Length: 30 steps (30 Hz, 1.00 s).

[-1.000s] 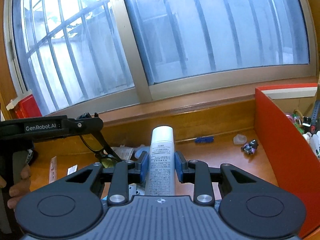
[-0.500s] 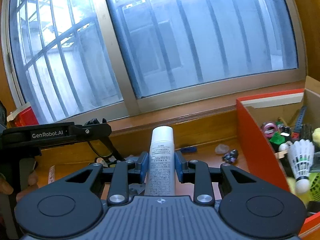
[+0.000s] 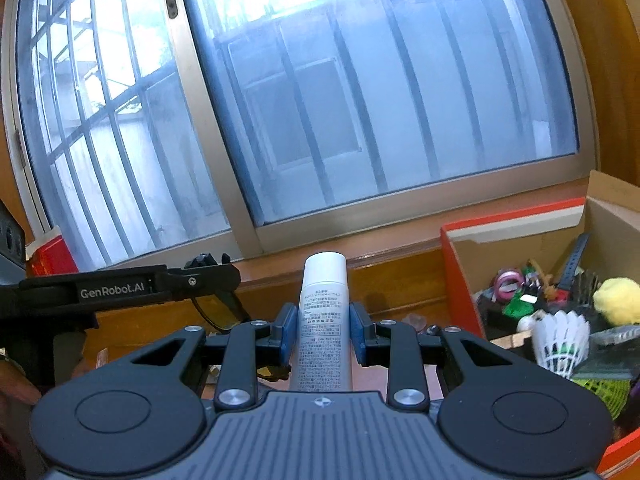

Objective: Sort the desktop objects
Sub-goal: 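Lift the sunglasses and spray can and carry them to the cardboard box, then lower both tools into the box and open them to release the sunglasses and spray can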

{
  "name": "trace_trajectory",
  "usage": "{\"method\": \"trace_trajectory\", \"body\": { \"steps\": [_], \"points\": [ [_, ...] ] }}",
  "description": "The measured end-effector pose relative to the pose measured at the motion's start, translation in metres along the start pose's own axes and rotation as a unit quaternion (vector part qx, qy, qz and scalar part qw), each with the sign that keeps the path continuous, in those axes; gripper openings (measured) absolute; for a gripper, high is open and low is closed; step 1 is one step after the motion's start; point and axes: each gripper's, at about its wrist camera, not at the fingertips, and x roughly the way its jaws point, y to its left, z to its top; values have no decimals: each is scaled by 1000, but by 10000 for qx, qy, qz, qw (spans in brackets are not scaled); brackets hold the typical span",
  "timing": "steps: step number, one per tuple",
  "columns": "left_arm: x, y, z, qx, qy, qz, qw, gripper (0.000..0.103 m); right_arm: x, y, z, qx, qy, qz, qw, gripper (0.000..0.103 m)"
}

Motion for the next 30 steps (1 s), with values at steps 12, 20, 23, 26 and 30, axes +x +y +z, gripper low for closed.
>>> {"method": "trace_trajectory", "body": {
  "steps": [12,20,23,26,30],
  "points": [
    [28,-42,11,129,-30,-167,9998,36,-12,-41,22,68,-230,-13,9997,30],
    [46,-74,18,253,-54,-182,9995,36,-13,-75,37,170,-347,93,9992,30],
    [54,-86,21,305,-54,-153,9994,36,-12,-89,43,221,-385,148,9989,30],
    [63,-98,25,349,-48,-157,9993,36,-12,-105,47,279,-422,185,9985,30],
    [76,-118,30,420,-51,-214,9989,36,-14,-127,52,372,-462,208,9980,30]
  ]
}}
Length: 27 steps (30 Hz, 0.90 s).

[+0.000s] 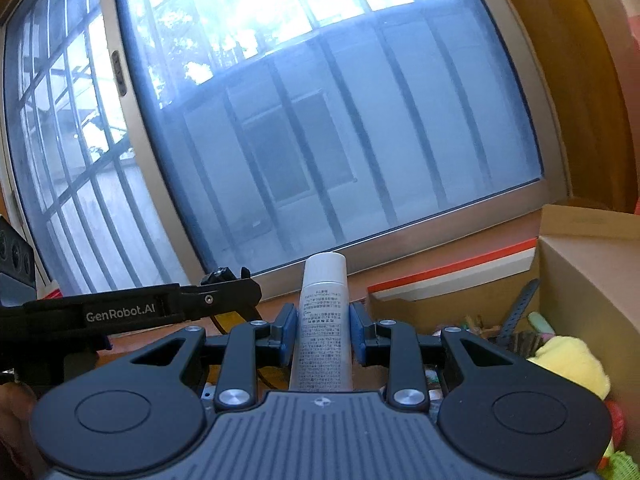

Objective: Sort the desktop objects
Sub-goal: 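Lower both tools into the box and open them to release the sunglasses and spray can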

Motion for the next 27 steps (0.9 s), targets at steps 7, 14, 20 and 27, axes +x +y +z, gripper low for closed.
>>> {"method": "trace_trajectory", "body": {
  "steps": [7,14,20,27],
  "points": [
    [28,-34,5,186,16,-185,9997,37,-8,-40,9,112,-60,-130,9998,30],
    [59,-65,5,377,166,-431,9982,36,-17,-84,15,271,-80,-363,9989,31],
    [86,-81,-4,494,350,-291,9977,54,-23,-104,15,127,-143,-571,9982,37],
    [99,-72,-16,136,511,76,9986,83,-25,-125,10,264,54,-694,9972,59]
  ]
}}
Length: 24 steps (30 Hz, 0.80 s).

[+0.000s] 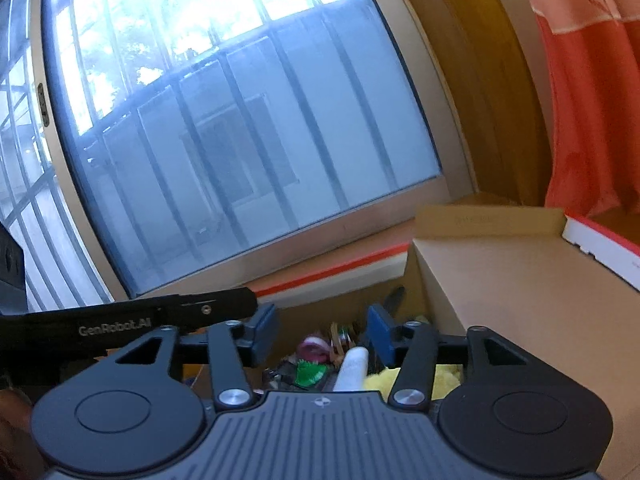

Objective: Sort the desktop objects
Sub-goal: 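Lower both tools into the box and open them to release the sunglasses and spray can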

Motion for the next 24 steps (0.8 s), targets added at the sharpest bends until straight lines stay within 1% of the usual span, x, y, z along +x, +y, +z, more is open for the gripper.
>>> {"method": "trace_trajectory", "body": {
  "steps": [1,2,6,9,16,24],
  "points": [
    [0,2,-1,-55,36,46,10000,84,1,-1,-1,-8,50,-1,10000,62],
    [0,3,-3,-100,74,92,9999,85,1,-2,-2,-16,100,-2,9999,68],
    [-5,5,-8,-150,150,348,9992,92,4,-2,-5,-118,219,52,9997,77],
    [-9,8,-11,-214,206,497,9983,96,4,-1,-8,-182,292,71,9994,81],
    [-18,9,-16,-263,302,772,9962,101,0,8,-13,-374,349,112,9986,89],
    [-30,6,-22,-265,340,875,9952,102,-10,15,-19,-452,350,63,9983,96]
  ]
}}
